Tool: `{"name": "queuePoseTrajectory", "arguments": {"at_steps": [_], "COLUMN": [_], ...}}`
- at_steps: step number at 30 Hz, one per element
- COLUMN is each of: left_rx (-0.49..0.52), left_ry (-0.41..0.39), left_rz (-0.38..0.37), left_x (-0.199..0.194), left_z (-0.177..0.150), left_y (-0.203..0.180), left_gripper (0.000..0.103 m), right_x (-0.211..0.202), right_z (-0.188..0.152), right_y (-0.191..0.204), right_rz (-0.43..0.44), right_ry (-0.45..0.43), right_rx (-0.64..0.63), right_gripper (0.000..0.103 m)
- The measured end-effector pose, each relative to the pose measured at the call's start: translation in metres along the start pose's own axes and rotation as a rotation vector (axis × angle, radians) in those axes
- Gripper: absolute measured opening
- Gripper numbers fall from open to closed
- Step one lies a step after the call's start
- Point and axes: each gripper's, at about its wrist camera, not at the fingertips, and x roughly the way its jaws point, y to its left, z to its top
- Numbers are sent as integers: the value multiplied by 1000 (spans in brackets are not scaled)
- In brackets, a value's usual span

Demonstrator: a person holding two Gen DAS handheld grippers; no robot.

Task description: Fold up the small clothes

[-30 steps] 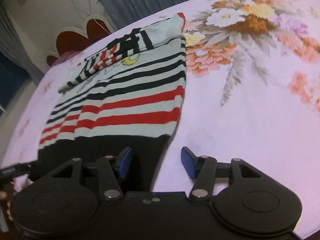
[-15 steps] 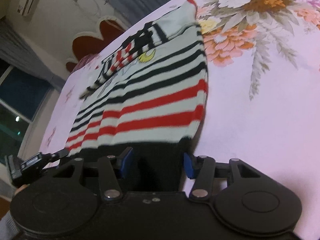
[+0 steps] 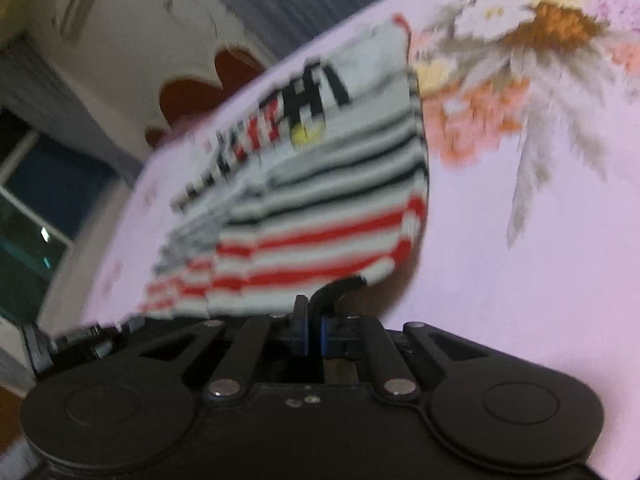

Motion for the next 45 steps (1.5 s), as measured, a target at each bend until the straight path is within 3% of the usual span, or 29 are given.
{"name": "queuePoseTrajectory", "arguments": {"at_steps": [5,11,18,25,29,31,32,33,34,35,40,42,45], "left_rx": [42,64,89,24,-87,-125,-129,-128,-125,-113,60,152,353], "left_ry": [-19,-67,-9,131,105,60,47,38,10,-21,-8,25,76], "left_rz": [-40,-77,-53,4,-123,-171,-183,-184,-169,-150,-89,-40,67], "left_x": [31,84,174,250,269,273,275,277,276,273,269,277,290], "left_z": [46,128,211,227,237,240,241,241,240,240,240,241,236], "left_y": [-17,-40,-57,-34,-21,-17,-16,-16,-16,-17,-29,-37,-57], "left_gripper": [5,5,5,5,6,7,21,31,55,71,71,71,61], "right_x": [22,52,107,178,209,217,219,220,219,217,200,203,221], "right_z": [43,125,208,233,248,256,260,262,264,264,258,256,261], "right_y": [12,20,7,-35,-60,-62,-61,-58,-54,-49,-36,-30,-18], "right_rz": [-16,-25,-12,-81,-34,-21,-24,-28,-37,-49,-102,-162,-280], "right_ry": [-71,-196,-233,-126,-84,-121,-147,-169,-199,-225,-283,-239,-148], "right_rx": [-2,35,149,289,407,410,396,380,358,338,206,110,-75], "right_gripper": [5,5,5,5,10,27,35,49,58,61,61,60,55]}}
